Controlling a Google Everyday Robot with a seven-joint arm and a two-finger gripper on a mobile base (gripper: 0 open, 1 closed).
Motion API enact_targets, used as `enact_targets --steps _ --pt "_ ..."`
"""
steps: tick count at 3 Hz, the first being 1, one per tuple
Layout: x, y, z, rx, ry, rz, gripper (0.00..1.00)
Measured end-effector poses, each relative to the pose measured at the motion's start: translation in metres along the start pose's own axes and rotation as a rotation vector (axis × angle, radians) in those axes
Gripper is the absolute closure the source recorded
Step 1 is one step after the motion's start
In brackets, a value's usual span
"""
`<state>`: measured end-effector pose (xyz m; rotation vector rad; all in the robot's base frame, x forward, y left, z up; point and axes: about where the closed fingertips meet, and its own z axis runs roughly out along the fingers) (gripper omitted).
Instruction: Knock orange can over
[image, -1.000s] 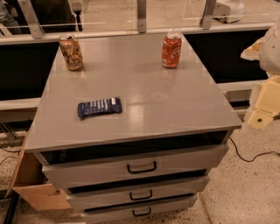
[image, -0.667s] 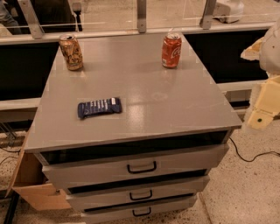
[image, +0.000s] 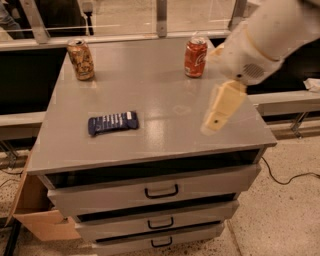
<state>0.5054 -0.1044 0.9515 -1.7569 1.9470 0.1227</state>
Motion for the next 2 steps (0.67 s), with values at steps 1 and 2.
enact_targets --steps 1,2 --pt "-0.0711 -0.0274 0.0458 -0.003 -0.160 -0.055 0.00" --pt "-0.0711 -0.0274 0.0458 -0.003 -0.160 -0.055 0.00"
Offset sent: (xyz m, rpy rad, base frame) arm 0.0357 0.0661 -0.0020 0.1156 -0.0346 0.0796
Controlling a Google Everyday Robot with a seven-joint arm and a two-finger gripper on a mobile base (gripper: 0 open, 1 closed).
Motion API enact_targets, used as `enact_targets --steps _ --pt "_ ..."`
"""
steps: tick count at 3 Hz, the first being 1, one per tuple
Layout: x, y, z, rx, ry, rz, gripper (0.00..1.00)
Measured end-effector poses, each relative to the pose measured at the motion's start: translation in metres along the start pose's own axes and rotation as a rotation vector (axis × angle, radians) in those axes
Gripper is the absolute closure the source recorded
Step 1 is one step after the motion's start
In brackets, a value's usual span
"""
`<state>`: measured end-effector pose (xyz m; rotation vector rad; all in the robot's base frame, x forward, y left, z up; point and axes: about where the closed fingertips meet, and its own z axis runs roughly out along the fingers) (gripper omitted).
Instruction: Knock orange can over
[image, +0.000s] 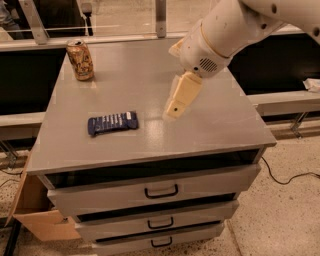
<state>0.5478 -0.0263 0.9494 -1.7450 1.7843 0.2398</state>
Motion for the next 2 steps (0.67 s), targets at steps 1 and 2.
enact_targets --steps 1,2 --pt "-0.008 -0.007 0.009 0.012 -0.042 0.004 0.00" --pt "-0.040 -0.038 0.048 0.038 -0.137 0.000 0.00"
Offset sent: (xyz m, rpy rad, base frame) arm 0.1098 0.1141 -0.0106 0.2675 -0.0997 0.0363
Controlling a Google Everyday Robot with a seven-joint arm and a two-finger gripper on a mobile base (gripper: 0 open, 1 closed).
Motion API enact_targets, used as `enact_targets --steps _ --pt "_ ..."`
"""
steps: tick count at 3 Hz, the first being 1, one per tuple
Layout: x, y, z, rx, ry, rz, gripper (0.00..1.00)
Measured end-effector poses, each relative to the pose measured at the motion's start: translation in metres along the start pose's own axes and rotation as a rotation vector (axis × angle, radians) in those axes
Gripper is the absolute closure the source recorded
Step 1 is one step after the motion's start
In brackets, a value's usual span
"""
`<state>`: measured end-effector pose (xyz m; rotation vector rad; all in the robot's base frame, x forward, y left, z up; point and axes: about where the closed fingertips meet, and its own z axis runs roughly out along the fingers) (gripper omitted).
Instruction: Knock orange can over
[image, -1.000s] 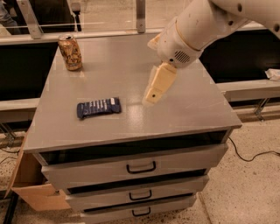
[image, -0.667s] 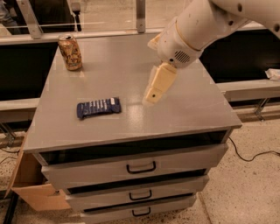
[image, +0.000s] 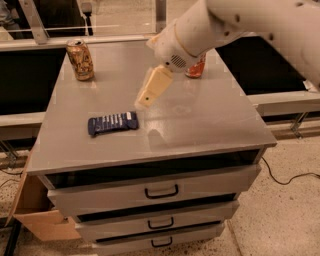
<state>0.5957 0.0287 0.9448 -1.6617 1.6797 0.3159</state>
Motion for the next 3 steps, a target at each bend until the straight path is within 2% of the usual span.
enact_targets --steps 1,2,3 --pt "-0.021 -0.047 0.048 0.033 -0.084 0.004 0.00" --pt "-0.045 -0.097 0.094 0.049 -0.217 0.059 0.00" --pt "-0.075 -0.134 0.147 0.046 -0.357 0.148 0.00"
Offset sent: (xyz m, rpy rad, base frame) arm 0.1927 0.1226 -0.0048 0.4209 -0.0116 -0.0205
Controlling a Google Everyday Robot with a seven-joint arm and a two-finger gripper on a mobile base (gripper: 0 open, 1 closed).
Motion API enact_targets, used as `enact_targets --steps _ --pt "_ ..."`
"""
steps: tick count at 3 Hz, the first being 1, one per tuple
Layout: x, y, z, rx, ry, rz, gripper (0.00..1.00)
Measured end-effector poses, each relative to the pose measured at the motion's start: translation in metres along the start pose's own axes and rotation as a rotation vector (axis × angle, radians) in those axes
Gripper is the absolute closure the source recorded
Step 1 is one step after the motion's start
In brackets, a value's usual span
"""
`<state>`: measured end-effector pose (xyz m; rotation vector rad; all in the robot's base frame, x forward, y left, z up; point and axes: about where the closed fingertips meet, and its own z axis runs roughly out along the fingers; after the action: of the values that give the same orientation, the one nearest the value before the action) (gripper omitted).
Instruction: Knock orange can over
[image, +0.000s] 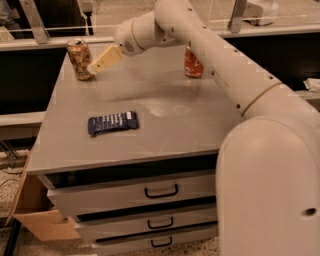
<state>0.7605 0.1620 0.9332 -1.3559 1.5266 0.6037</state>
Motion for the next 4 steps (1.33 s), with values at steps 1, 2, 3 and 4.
enact_targets --steps 1,2,3,4 --pt "-0.003 -0.006 0.051 0.015 -0.027 0.072 0.00" --pt "0.002 -0.002 0.096 0.040 -0.031 0.126 0.00" --pt "0.010 -0.004 0.125 0.057 -0.060 0.162 0.00" --pt "0.011 -0.004 0.142 0.062 -0.080 0.167 0.20"
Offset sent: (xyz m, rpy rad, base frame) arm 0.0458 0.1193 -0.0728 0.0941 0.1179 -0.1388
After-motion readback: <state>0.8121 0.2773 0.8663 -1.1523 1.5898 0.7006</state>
